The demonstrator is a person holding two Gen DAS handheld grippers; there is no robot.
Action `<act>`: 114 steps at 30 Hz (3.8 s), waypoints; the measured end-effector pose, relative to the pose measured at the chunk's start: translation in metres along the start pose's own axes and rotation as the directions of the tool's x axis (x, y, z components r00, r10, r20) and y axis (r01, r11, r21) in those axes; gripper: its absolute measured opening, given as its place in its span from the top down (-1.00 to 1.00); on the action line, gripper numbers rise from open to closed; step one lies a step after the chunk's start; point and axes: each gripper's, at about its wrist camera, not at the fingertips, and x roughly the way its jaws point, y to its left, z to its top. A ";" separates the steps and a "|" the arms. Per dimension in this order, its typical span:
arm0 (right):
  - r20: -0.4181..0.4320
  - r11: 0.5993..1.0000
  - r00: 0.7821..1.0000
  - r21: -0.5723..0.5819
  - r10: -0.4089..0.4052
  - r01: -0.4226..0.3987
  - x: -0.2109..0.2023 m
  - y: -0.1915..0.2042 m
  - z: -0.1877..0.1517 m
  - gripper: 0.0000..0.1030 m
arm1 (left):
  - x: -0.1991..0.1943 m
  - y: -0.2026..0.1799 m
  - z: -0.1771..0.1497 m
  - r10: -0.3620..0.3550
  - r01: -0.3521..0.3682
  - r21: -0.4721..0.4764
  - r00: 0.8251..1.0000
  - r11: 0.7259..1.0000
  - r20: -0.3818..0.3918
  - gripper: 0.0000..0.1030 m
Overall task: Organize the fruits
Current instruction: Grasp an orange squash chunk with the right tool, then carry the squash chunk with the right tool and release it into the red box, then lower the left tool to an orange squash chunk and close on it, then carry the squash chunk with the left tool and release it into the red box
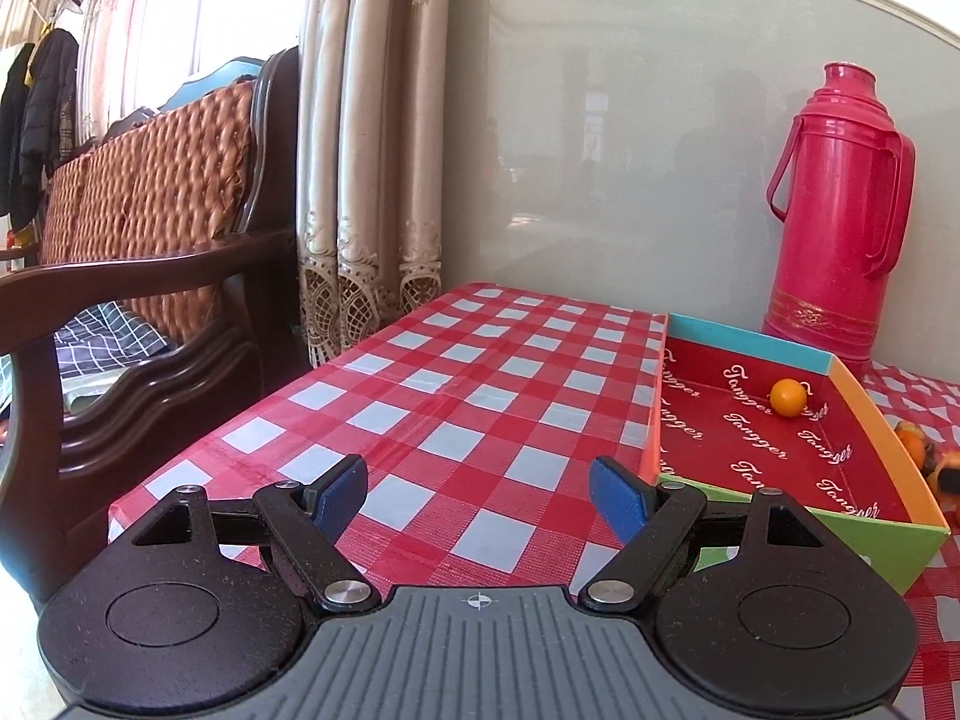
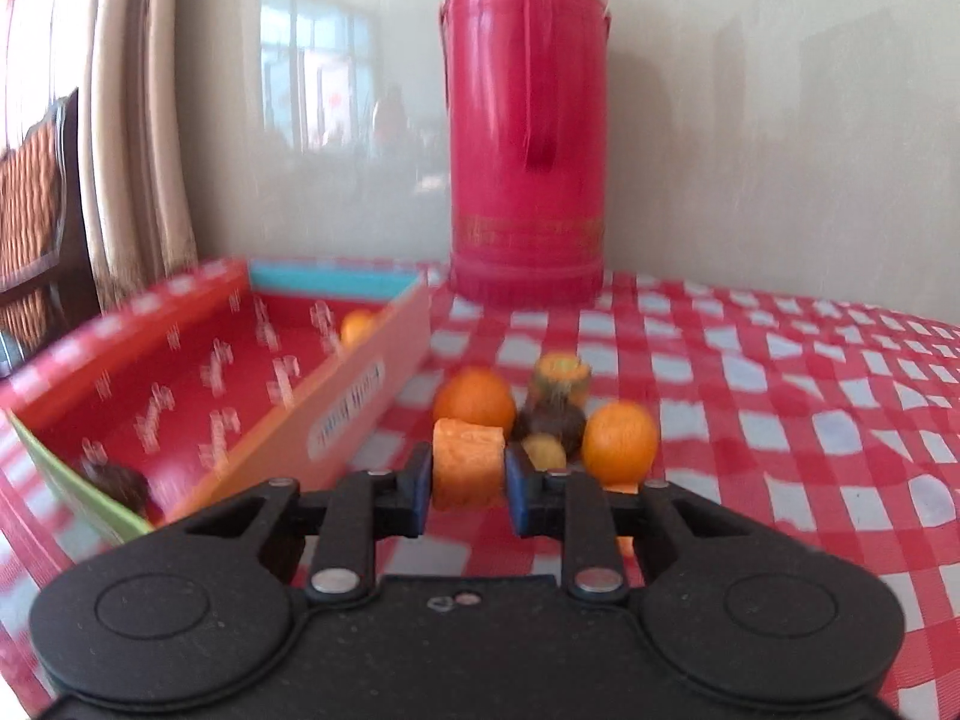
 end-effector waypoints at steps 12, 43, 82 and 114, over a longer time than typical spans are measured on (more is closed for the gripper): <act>0.096 0.996 0.992 -0.017 0.086 -0.084 -0.018 0.035 0.016 0.68 | -0.003 0.016 -0.004 0.025 -0.025 0.008 1.000 1.000 -0.012 -0.56; 0.105 0.942 0.947 0.184 -0.304 0.282 -0.043 -0.044 0.002 -0.89 | -0.023 -0.019 0.002 -0.013 0.011 0.049 0.999 0.999 0.033 -1.00; 0.013 0.827 0.845 0.214 -0.534 0.519 -0.111 -0.219 -0.043 -0.89 | -0.002 -0.314 -0.031 -0.471 0.513 0.208 0.855 0.833 -0.218 -0.53; 0.020 0.905 0.906 0.065 -0.422 0.420 -0.072 -0.137 -0.028 -0.89 | 0.006 -0.148 0.013 -0.217 0.217 0.082 0.976 0.973 -0.012 0.03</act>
